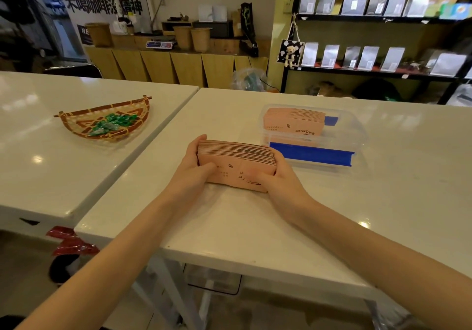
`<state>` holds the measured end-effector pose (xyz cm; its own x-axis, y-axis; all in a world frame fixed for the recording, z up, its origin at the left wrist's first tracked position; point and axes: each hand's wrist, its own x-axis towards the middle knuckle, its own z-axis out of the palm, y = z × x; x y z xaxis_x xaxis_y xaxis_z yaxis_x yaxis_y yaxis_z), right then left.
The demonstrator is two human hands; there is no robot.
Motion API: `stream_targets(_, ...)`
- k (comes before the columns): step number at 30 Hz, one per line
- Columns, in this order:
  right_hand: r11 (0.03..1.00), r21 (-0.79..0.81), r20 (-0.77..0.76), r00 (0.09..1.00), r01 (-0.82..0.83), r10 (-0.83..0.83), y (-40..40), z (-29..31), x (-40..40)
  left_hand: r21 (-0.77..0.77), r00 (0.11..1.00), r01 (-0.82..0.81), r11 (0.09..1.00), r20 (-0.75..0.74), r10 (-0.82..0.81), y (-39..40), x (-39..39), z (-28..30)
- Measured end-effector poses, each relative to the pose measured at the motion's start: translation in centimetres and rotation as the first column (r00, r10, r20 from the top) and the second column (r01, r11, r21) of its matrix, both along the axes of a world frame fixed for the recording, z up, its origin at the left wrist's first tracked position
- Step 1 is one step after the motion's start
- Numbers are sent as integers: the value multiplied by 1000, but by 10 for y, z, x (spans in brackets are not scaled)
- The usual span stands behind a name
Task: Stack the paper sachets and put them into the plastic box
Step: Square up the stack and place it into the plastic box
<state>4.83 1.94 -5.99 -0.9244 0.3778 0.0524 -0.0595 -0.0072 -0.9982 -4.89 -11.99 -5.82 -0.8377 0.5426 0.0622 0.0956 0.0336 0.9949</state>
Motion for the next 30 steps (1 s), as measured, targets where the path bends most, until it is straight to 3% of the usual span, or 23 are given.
stream_targets(3,999,24,-8,999,-33,33,2,3,1,10,999,-12,1000,-36,13,0,0,4)
stream_targets(8,979,202,33,999,-41,36,9,4,6,-111,995,-5,994,-98,-6,-11,5,-3)
stream_targets(16,995,87,59,998,-38,33,3,2,0,-101,999,-28,994,-28,25,-7,3,-6)
stream_targets(20,990,136,55,998,-33,26,7,-2,2,-58,999,-15,998,-30,13,-12,3,-5)
stream_targets(25,993,113,18,1000,-22,20,16,-4,2,55,993,86,995,-92,-80,-14,9,3)
stream_targets(30,983,180,45,999,-37,29,18,-2,2,-31,976,85,996,-200,-90,-17,4,0)
